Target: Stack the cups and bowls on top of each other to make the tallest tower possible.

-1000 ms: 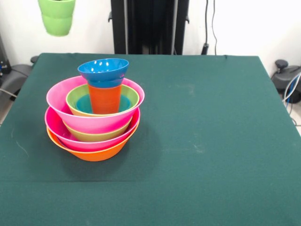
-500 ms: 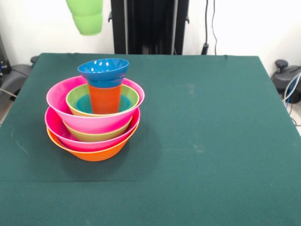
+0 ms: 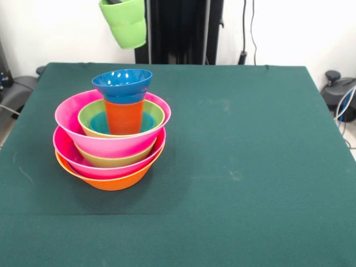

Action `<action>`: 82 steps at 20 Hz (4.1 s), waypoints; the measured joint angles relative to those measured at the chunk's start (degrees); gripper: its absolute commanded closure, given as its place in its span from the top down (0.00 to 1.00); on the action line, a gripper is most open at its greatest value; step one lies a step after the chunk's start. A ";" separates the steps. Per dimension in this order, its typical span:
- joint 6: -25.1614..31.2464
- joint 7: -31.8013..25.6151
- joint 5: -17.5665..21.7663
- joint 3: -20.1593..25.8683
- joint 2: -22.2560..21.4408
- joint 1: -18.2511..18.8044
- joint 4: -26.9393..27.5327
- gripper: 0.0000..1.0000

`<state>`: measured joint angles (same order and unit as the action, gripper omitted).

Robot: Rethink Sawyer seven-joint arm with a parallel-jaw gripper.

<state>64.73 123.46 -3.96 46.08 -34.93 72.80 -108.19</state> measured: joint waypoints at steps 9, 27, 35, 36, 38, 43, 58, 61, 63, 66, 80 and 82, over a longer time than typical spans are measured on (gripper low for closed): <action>-0.72 0.00 0.41 1.83 4.80 0.02 1.07 0.00; 2.26 0.00 4.11 3.74 2.15 1.73 4.31 0.00; 2.77 0.00 4.30 4.16 0.76 2.31 4.89 0.00; 2.77 0.00 4.35 4.24 0.60 2.32 4.89 0.00; 2.77 0.00 4.37 4.33 0.56 2.32 4.88 0.00; 2.78 0.00 4.46 4.67 0.59 2.32 4.88 0.00; 2.78 0.00 4.79 4.97 1.31 2.15 6.15 0.00; 2.78 0.00 4.85 4.97 1.70 2.05 6.87 0.00; 2.78 0.00 4.91 4.97 1.96 2.02 7.18 0.00; 2.78 0.00 5.06 4.97 2.73 1.96 7.80 0.00; 2.78 0.00 6.37 5.00 5.37 1.92 8.68 0.00; 2.78 0.00 6.45 5.01 5.93 1.92 8.79 0.00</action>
<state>67.52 123.46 2.49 51.08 -29.00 74.72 -99.41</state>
